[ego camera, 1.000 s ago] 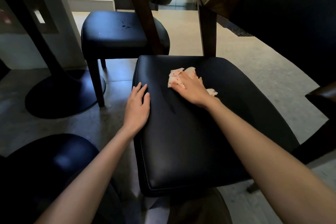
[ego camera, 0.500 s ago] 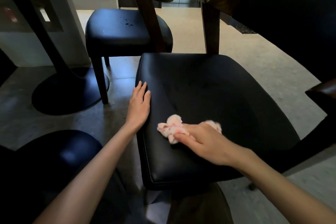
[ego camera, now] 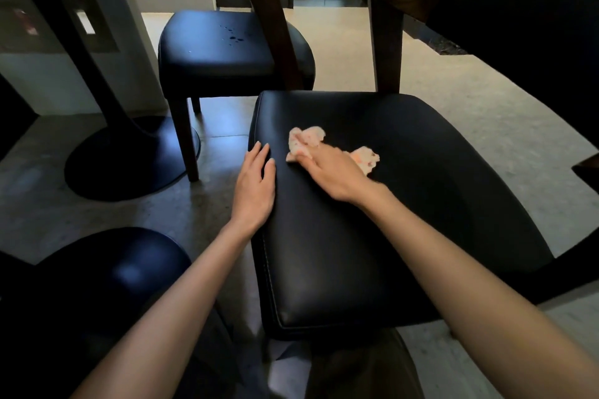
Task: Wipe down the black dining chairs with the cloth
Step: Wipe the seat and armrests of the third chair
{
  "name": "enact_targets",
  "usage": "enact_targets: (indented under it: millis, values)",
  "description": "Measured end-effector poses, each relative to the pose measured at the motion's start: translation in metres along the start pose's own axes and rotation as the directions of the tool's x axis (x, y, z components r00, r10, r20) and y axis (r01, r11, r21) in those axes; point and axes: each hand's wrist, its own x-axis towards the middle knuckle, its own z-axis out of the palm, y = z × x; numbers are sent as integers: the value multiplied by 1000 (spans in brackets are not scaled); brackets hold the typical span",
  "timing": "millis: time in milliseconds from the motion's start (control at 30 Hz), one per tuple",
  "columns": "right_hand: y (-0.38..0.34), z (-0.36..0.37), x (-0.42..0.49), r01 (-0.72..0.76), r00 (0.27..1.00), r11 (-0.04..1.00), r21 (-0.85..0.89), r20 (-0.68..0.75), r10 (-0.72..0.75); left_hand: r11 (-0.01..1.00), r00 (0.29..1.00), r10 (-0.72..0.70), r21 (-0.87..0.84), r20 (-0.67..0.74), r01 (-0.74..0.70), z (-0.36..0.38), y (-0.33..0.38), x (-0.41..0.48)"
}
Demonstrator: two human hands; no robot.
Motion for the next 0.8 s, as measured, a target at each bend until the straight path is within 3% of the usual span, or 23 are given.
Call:
enact_targets:
  millis: [133, 300, 400, 533, 633, 667, 700, 800]
  values:
    - [-8, 1, -90, 175, 984, 977, 121, -2, -177, 1000, 1000, -10, -8, 4, 10, 0, 1, -1]
    - [-12, -22, -155, 192, 979, 974, 123, 48, -199, 1000, 1000, -5, 31, 18, 4, -2, 4, -2]
    - [3, -40, -144, 33, 989, 989, 147, -146, -11, 995, 999, -4, 102, 34, 0, -2, 5, -1]
    - [57, -60, -98, -278, 838, 960, -26, -495, 229, 979, 1000, -21, 203, 11, 18, 6, 13, -3]
    - [108, -55, -80, -693, 652, 717, -76, -489, 579, 980, 1000, -15, 198, -6, 16, 6, 14, -2]
    - [116, -53, -81, -762, 595, 646, -56, -456, 662, 982, 1000, -11, 191, -8, 12, 5, 13, -2]
    - [120, -52, -83, -776, 578, 630, -36, -440, 688, 983, 1000, -6, 184, -10, 8, 5, 12, -1]
    - [108, -53, -87, -653, 720, 752, -88, -379, 581, 987, 1000, -10, 162, -17, 13, 6, 14, -2]
